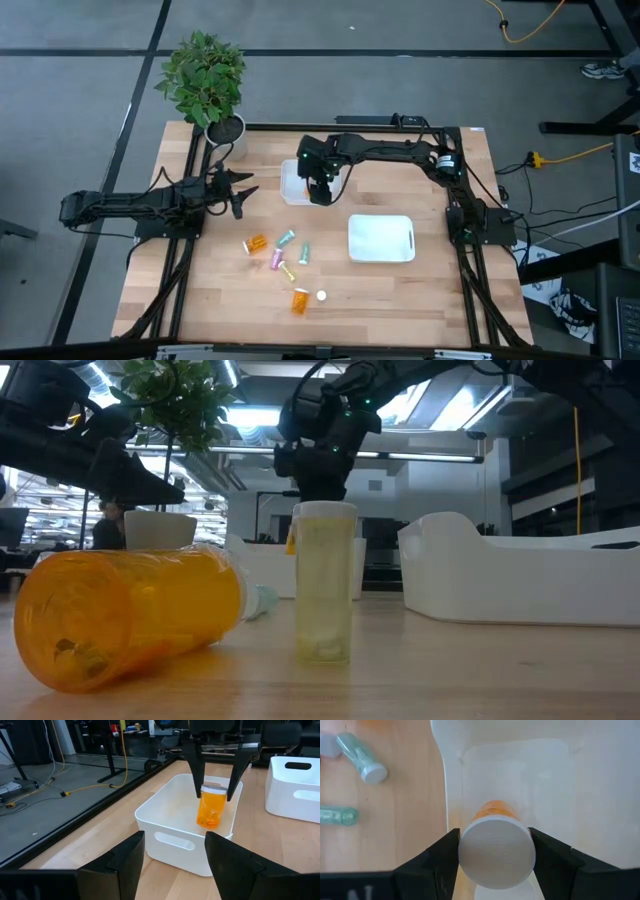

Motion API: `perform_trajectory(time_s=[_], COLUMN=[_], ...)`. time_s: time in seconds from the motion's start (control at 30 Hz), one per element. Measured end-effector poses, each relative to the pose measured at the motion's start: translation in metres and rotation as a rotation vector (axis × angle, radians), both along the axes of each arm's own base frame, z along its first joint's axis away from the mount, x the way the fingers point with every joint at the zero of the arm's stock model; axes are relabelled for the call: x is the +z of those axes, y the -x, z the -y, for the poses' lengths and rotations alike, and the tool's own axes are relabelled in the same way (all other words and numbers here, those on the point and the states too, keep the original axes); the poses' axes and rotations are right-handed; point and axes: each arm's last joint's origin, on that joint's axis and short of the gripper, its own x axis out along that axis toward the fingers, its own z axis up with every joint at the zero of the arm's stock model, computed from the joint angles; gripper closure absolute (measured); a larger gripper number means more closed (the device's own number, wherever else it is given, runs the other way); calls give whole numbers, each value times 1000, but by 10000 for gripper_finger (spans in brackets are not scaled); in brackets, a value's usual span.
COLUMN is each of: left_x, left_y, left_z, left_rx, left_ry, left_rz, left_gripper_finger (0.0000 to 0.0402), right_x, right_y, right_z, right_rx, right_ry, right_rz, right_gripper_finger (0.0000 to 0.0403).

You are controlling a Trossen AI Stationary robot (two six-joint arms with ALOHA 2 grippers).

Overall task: Pick and place medicine bottles into bin by pill shape (circle, oval)
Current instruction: Put the large orange pill bottle into the top white bin

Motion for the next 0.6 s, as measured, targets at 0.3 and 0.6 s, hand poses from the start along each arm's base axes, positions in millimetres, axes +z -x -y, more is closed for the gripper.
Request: perform_trajectory(time_s=[0.3, 0.6], left_x=[0, 0], left_y=[0, 0], left_z=[0, 0], left_rx=[0, -1], left_ry=[0, 0], left_rz=[0, 0], left_gripper_finger=[200, 200], right_x=[1, 1], right_y=[-2, -1], right_z=[0, 0], right_rx=[0, -24], right_ry=[5, -7], right_rz=[18, 12], right_gripper_finger=[190, 183])
